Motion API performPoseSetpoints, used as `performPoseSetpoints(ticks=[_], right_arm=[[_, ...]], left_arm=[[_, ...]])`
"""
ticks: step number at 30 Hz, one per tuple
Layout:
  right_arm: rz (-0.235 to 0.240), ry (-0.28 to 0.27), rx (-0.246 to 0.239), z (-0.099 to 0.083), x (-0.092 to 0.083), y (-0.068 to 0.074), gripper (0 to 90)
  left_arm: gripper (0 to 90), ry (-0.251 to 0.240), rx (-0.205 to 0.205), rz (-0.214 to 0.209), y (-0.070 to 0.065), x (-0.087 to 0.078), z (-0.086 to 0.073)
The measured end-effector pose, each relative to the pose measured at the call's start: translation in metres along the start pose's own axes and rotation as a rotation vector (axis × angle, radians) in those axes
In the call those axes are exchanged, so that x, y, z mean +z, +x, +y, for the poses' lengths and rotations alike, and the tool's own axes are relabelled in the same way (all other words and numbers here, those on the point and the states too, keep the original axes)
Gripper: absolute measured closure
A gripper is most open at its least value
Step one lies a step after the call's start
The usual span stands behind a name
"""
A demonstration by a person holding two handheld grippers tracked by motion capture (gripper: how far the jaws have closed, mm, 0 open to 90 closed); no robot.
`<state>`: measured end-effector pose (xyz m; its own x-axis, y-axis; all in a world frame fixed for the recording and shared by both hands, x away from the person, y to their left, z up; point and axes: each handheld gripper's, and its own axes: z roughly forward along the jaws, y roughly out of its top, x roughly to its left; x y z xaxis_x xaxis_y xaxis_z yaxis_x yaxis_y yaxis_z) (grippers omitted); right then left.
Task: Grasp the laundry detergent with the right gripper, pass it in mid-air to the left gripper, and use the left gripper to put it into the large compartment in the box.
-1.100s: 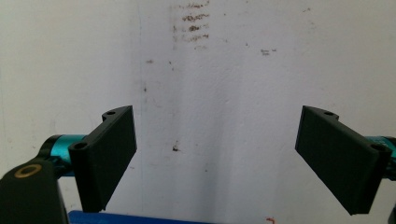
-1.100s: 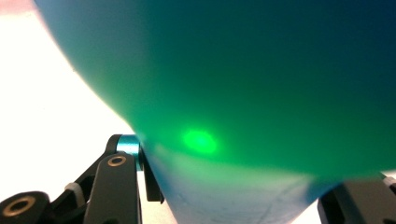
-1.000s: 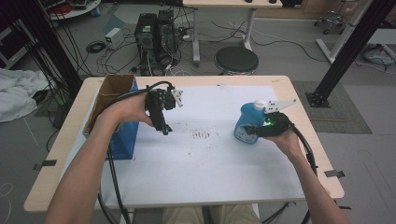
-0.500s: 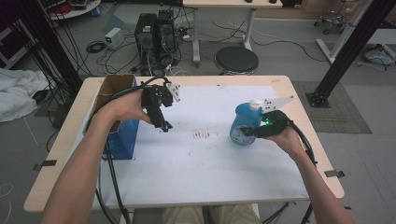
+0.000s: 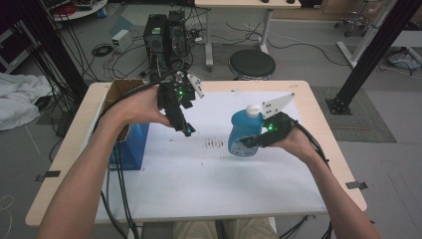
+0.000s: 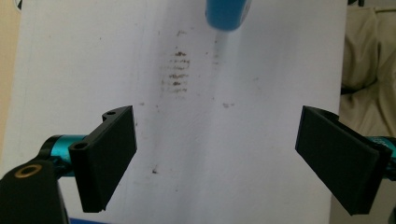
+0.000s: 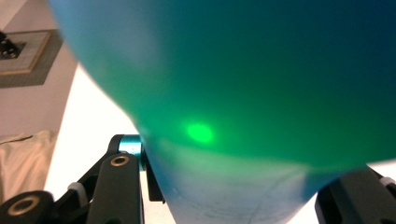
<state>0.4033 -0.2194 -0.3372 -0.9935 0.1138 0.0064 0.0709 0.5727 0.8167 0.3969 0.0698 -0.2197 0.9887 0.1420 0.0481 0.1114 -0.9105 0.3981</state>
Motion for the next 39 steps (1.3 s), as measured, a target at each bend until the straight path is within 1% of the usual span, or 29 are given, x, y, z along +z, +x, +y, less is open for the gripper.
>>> performPoseSetpoints(ticks=[4, 5, 6, 7, 9, 11, 17, 19, 20, 22, 29, 36, 37, 39], right_arm=[[0.037, 0.002, -0.021, 0.013, 0.014, 0.004, 46.4], [0.054, 0.004, -0.030, 0.018, 0.021, 0.006, 46.4], [0.054, 0.004, -0.030, 0.018, 0.021, 0.006, 46.4], [0.065, 0.007, -0.037, 0.023, 0.028, 0.007, 46.4], [0.069, 0.006, -0.043, 0.025, 0.031, 0.008, 46.4], [0.078, 0.002, -0.044, 0.028, 0.038, 0.009, 46.4], [0.089, -0.007, -0.045, 0.030, 0.047, 0.009, 46.4], [0.088, -0.009, -0.049, 0.030, 0.048, 0.009, 46.4], [0.086, -0.009, -0.049, 0.030, 0.049, 0.009, 46.4], [0.088, -0.009, -0.047, 0.030, 0.049, 0.010, 46.4], [0.086, -0.009, -0.047, 0.030, 0.050, 0.009, 46.5], [0.085, -0.005, -0.050, 0.029, 0.052, 0.010, 46.5], [0.085, -0.005, -0.050, 0.029, 0.052, 0.010, 46.4], [0.081, -0.006, -0.050, 0.029, 0.052, 0.010, 46.4]], left_arm=[[12.7, -0.001, 0.011, -0.008, -0.006, 0.000, 0.014], [12.6, 0.002, 0.013, -0.010, -0.008, 0.001, 0.017], [12.6, 0.004, 0.013, -0.012, -0.009, 0.002, 0.020], [12.6, 0.007, 0.010, -0.016, -0.010, 0.003, 0.022], [12.6, 0.014, -0.003, -0.022, -0.011, 0.005, 0.026], [12.6, 0.023, -0.003, -0.023, -0.011, 0.008, 0.029], [12.6, 0.027, -0.005, -0.029, -0.013, 0.019, 0.038], [12.6, 0.032, -0.007, -0.034, -0.014, 0.024, 0.042], [12.6, 0.038, -0.002, -0.036, -0.015, 0.027, 0.043], [12.6, 0.036, -0.004, -0.041, -0.015, 0.033, 0.047], [12.6, 0.038, -0.007, -0.042, -0.014, 0.041, 0.055], [12.8, 0.042, -0.014, -0.053, -0.013, 0.046, 0.058], [17.1, 0.043, -0.012, -0.054, -0.013, 0.046, 0.058], [17.3, 0.037, -0.012, -0.060, -0.013, 0.047, 0.059]])
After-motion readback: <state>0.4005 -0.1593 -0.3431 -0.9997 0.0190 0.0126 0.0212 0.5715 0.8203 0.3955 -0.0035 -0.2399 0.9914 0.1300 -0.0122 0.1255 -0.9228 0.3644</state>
